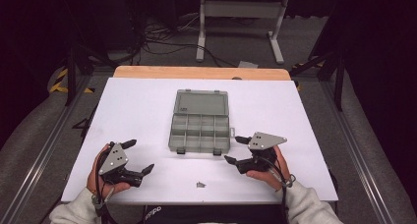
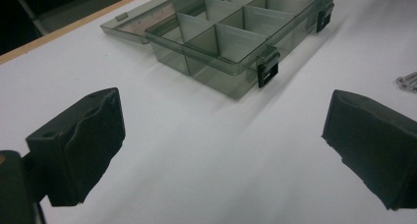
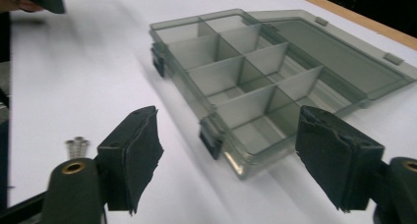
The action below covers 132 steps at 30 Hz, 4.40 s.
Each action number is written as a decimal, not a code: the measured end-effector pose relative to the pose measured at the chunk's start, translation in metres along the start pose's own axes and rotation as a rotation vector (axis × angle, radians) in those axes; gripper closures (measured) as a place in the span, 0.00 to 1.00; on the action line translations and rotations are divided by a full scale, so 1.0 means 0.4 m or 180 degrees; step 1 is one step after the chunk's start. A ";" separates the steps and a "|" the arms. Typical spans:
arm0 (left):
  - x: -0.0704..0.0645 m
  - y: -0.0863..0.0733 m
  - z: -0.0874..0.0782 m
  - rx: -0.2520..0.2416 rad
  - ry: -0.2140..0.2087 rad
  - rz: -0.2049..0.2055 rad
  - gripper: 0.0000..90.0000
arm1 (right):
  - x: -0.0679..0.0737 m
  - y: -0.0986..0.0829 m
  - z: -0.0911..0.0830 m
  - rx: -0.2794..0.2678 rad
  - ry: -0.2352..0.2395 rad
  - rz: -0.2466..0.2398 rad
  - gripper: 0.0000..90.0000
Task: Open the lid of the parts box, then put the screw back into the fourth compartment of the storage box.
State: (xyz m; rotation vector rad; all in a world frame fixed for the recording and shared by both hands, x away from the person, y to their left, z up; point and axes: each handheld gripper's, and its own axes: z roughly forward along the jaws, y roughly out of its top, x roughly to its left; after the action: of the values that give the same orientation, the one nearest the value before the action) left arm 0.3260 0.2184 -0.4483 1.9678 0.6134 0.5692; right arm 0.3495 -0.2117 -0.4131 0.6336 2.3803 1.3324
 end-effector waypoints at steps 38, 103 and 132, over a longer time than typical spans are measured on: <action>-0.004 0.005 0.010 0.0042 -0.0019 -0.0027 0.04 | 0.139 -0.012 0.166 0.0543 0.0892 -0.0131 0.58; -0.005 0.009 0.002 -0.0002 -0.0030 -0.0004 0.06 | 0.136 -0.023 0.155 0.0729 0.0649 -0.0274 0.98; 0.002 0.009 -0.003 -0.0037 -0.0005 -0.0023 0.05 | -0.049 0.105 0.080 0.0009 -0.0031 -0.0093 0.99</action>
State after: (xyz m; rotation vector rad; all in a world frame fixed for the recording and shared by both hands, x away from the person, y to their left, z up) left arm 0.3266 0.2183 -0.4444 1.9541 0.6148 0.5656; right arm 0.3910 -0.1802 -0.3916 0.6023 2.3750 1.3113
